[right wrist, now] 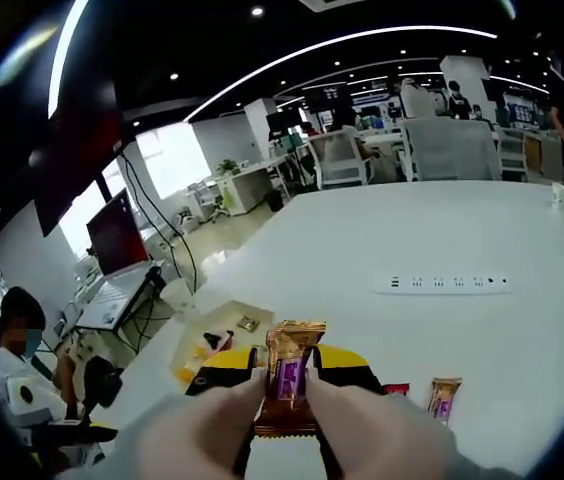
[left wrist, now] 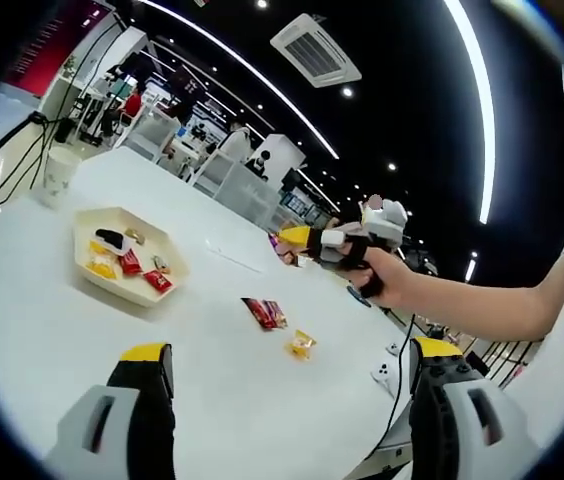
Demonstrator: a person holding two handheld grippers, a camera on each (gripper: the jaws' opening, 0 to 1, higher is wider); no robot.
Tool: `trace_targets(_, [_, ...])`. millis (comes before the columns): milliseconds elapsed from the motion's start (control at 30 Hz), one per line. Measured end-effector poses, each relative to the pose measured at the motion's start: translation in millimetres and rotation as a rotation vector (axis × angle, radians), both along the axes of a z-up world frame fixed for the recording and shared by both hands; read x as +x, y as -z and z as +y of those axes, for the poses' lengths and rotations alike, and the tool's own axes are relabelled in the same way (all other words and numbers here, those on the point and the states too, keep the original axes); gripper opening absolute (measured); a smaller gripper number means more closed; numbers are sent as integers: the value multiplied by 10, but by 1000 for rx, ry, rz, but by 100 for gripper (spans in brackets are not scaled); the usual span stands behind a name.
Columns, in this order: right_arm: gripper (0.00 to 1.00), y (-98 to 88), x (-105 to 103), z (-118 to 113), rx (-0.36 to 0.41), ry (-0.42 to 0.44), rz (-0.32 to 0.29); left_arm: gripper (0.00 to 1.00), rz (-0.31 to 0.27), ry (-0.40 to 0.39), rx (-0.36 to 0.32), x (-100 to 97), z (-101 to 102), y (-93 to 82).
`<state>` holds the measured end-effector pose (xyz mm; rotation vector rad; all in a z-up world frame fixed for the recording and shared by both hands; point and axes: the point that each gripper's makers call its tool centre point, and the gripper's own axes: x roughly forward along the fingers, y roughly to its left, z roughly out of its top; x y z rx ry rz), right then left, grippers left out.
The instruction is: Place the target food into the container with the food tongs after gripping and lifting it, then release it inside without dropping or visibly crushing the food.
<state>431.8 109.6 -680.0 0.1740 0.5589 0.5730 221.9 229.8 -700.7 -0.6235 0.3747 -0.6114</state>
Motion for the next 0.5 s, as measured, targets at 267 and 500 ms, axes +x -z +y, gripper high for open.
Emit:
trace_targets(267, [21,1,23,79,0,-13,-3,99,13,0,-5,-27,28,17])
trace_targets(500, [21,-26,40,197,24,-17,0,99,16,-22,-21,-8,81,3])
